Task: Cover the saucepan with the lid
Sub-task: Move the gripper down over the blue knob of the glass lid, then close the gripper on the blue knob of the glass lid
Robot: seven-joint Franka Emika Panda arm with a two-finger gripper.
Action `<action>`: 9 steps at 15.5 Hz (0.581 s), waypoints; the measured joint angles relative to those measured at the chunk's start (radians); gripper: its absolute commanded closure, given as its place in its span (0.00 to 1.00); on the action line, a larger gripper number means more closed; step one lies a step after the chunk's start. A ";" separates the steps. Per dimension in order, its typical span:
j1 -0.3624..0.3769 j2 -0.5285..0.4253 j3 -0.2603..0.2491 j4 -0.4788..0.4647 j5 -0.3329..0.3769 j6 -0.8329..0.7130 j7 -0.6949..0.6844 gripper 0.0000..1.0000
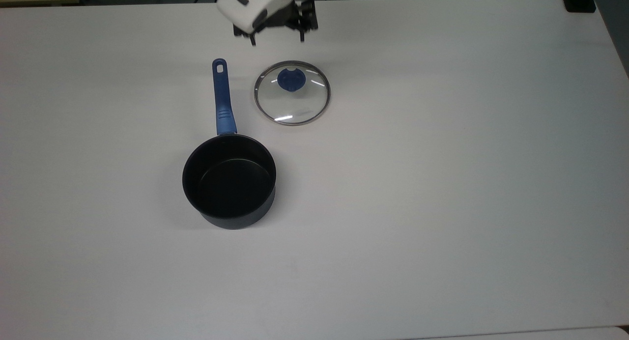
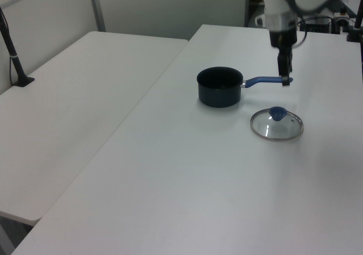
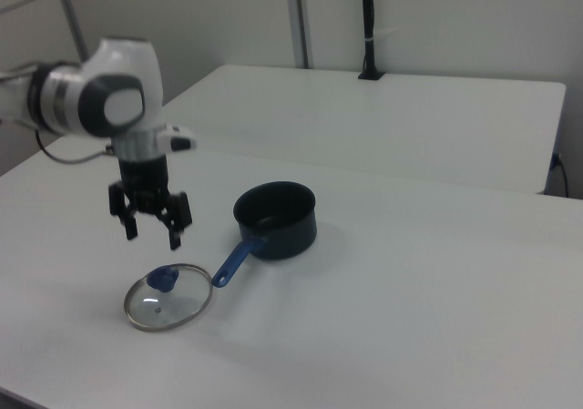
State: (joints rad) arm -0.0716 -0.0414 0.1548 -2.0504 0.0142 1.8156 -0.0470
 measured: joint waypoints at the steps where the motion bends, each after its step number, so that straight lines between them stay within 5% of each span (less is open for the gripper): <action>1: 0.000 0.002 0.002 -0.048 0.000 0.065 0.000 0.00; 4: 0.000 0.017 0.008 -0.153 0.000 0.215 0.035 0.00; 9: 0.000 0.060 0.024 -0.174 0.002 0.275 0.140 0.00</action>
State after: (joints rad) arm -0.0716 0.0185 0.1792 -2.2248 0.0164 2.0901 0.0934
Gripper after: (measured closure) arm 0.000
